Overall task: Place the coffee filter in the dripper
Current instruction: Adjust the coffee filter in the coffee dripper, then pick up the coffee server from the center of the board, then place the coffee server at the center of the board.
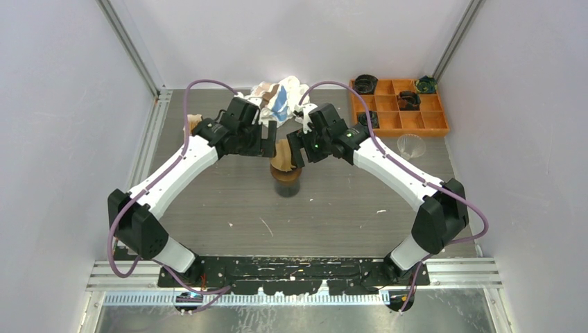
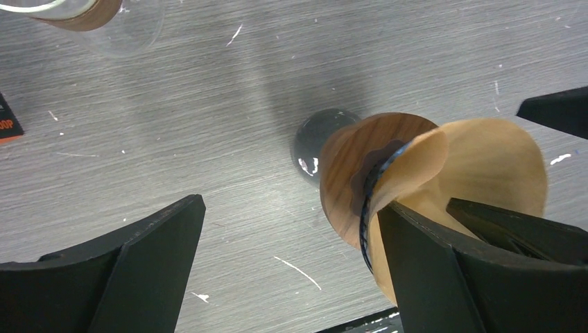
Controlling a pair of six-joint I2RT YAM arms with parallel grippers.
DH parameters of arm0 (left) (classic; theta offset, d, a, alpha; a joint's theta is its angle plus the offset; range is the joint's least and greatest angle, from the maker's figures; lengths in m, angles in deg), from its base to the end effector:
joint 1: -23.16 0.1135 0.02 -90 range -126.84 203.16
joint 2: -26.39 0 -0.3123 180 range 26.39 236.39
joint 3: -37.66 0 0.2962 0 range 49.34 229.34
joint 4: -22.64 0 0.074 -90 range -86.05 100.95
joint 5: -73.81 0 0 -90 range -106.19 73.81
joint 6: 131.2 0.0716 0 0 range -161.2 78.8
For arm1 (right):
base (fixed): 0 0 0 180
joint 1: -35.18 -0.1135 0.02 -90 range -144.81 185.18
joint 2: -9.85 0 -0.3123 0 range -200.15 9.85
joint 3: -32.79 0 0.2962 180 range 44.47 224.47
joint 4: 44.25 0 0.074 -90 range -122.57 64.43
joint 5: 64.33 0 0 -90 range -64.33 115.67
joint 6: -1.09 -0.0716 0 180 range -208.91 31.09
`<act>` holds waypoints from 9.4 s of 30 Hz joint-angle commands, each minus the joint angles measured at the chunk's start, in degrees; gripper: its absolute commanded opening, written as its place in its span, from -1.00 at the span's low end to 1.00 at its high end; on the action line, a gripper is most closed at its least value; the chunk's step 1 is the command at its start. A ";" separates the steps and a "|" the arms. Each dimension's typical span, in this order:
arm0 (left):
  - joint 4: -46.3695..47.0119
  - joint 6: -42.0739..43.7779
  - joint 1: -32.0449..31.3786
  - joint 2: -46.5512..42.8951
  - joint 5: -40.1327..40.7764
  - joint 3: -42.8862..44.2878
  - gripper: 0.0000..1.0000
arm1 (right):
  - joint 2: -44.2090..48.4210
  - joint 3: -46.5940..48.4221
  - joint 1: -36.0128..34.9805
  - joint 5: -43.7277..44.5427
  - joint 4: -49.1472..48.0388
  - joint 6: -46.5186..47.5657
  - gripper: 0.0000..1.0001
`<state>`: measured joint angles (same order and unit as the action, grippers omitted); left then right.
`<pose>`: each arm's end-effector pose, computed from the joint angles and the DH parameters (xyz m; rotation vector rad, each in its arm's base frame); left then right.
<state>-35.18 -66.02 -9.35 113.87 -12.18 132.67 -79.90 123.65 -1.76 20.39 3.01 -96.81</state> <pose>0.3340 -0.2069 0.3524 0.1349 2.4749 -0.3532 0.3281 0.2549 0.3268 -0.6517 2.3368 0.4757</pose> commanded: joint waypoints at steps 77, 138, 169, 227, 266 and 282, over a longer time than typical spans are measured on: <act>6.09 3.55 -0.54 0.15 -2.53 1.31 0.99 | 3.89 4.38 0.21 -1.58 -1.90 -4.15 0.76; 6.14 10.32 1.22 -39.06 18.37 -22.19 0.98 | 15.83 -10.17 25.18 21.13 -15.49 -2.07 0.88; 8.42 0.66 19.16 -0.41 3.04 3.26 0.95 | 17.46 -16.26 31.34 7.46 -19.28 -8.09 0.82; -3.86 2.73 16.46 4.02 -0.27 -1.37 -0.91 | 20.54 -24.53 31.33 -13.23 -23.97 -12.90 0.81; 1.37 -17.61 -26.50 -7.97 15.64 -17.87 -0.79 | 26.74 -30.90 25.79 -10.37 -24.41 -10.56 0.81; 2.14 -17.54 -28.40 -5.07 15.15 -15.18 -0.47 | 25.43 -30.71 25.81 -10.71 -24.57 -10.47 0.81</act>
<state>-34.50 -82.85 -37.52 109.74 1.79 114.93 -55.25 92.42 24.29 9.31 -18.83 -108.11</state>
